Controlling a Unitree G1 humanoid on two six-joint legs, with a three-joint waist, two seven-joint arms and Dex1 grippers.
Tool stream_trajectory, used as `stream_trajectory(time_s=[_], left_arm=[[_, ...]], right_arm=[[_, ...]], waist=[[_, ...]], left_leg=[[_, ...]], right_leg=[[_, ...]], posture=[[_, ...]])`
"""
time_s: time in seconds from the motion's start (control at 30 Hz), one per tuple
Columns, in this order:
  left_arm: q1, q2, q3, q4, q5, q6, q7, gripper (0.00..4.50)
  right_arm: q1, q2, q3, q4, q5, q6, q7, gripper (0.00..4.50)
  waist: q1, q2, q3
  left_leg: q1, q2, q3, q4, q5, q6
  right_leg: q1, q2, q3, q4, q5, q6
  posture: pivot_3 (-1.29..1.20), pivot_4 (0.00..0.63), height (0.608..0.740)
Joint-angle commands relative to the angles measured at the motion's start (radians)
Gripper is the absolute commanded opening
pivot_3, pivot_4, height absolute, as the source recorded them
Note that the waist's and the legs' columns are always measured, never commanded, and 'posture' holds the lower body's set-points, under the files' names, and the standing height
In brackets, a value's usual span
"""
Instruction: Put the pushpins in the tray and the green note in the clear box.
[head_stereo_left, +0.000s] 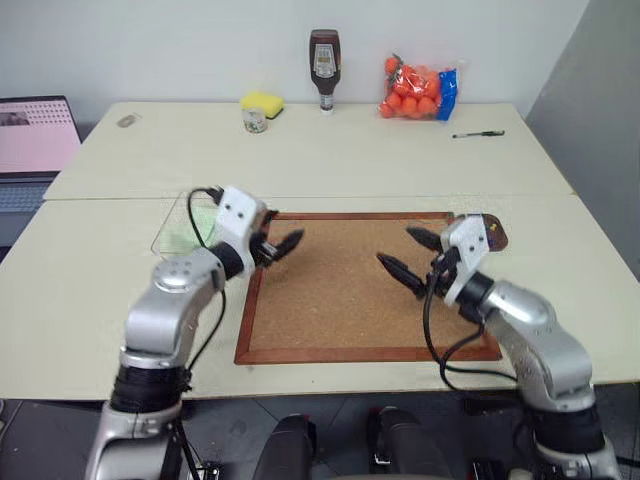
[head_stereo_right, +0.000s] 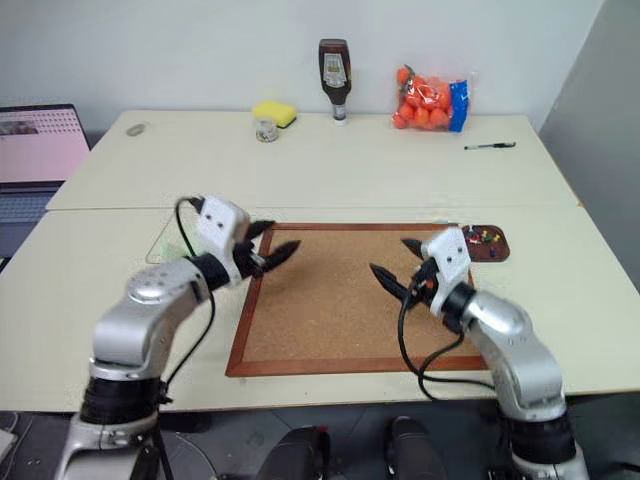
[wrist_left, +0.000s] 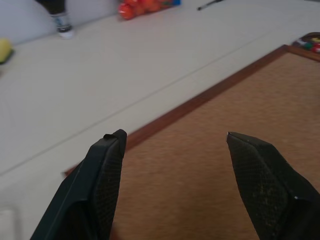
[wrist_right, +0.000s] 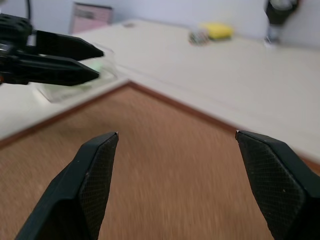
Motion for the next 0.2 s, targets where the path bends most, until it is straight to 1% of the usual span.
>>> stream_trajectory(time_s=[0.03,0.13,0.2], left_arm=[[0.041,-0.004,-0.003,-0.009,0.010,-0.094,-0.010,3.39],[0.078,-0.013,-0.010,-0.018,-0.003,-0.106,-0.012,3.39],[0.099,-0.013,-0.005,-0.028,-0.006,-0.134,-0.016,3.39]], right_arm=[[0.010,0.053,-0.033,-0.025,-0.074,-0.124,-0.131,3.96],[0.034,0.076,-0.049,0.008,-0.108,-0.185,-0.182,3.96],[0.050,0.076,-0.045,0.016,-0.118,-0.212,-0.185,3.96]], waist=[[-0.008,0.000,0.000],[-0.008,0.000,0.000],[-0.008,0.000,0.000]], left_leg=[[0.001,0.000,0.001,0.000,0.000,0.000],[0.003,0.002,-0.001,0.001,0.000,0.001],[0.004,0.002,-0.001,0.001,0.000,0.001]], right_leg=[[0.000,0.000,0.000,0.001,0.000,0.000],[0.002,0.002,-0.002,0.001,0.001,0.000],[0.003,0.002,-0.002,0.001,-0.002,-0.004]], posture=[[0.00,0.150,0.740],[0.00,0.150,0.740],[0.00,0.150,0.740]])
